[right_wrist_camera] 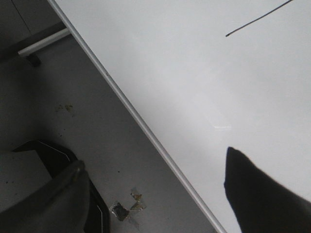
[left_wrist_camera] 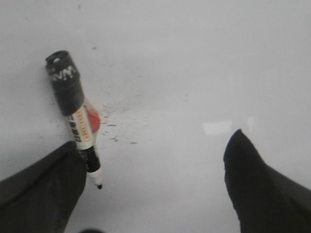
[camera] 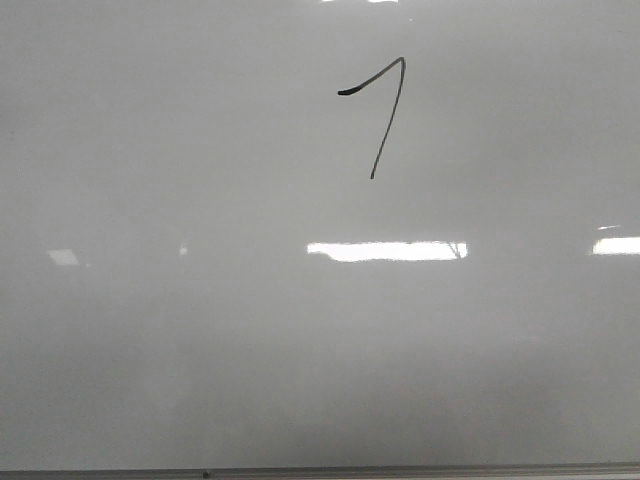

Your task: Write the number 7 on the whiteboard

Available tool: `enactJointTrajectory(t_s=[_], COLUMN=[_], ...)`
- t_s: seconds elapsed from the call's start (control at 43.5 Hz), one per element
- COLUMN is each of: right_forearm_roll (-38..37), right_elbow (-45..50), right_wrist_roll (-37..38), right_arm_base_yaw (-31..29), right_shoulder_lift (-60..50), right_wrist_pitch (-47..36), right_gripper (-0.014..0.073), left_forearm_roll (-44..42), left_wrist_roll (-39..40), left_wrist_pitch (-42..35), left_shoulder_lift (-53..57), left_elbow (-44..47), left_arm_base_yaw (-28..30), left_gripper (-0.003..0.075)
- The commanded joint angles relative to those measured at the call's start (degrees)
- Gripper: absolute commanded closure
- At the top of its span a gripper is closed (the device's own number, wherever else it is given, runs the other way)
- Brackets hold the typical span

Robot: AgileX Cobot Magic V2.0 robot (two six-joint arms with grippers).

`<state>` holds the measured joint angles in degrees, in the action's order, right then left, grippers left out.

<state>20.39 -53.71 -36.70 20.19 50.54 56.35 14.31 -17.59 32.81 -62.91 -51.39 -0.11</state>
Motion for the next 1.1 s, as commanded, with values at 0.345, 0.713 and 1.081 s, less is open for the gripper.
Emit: enactJointTrajectory(t_s=[0.345, 0.713, 1.081], right_forearm_roll=[-10.3, -11.0, -11.0], right_elbow=[-1.8, 0.9, 0.9], right_wrist_roll=[22.1, 24.7, 24.7], right_arm_base_yaw=[-0.4, -0.4, -0.4], right_shoulder_lift=[-6.9, -11.9, -11.9], right_wrist_pitch=[1.9, -1.1, -2.4], right_gripper=[0.0001, 0.0039, 0.0660], left_forearm_roll=[-10.7, -12.9, -11.7], left_wrist_roll=[9.3, 15.2, 15.2], left_wrist_pitch=[14.9, 16.4, 14.7], left_shoulder_lift=[20.8, 28.0, 28.0], left_elbow=[-1.6, 0.3, 0.3], left_arm_base_yaw=[-14.4, -14.4, -14.4], left_gripper=[0.0153, 0.0218, 0.0694])
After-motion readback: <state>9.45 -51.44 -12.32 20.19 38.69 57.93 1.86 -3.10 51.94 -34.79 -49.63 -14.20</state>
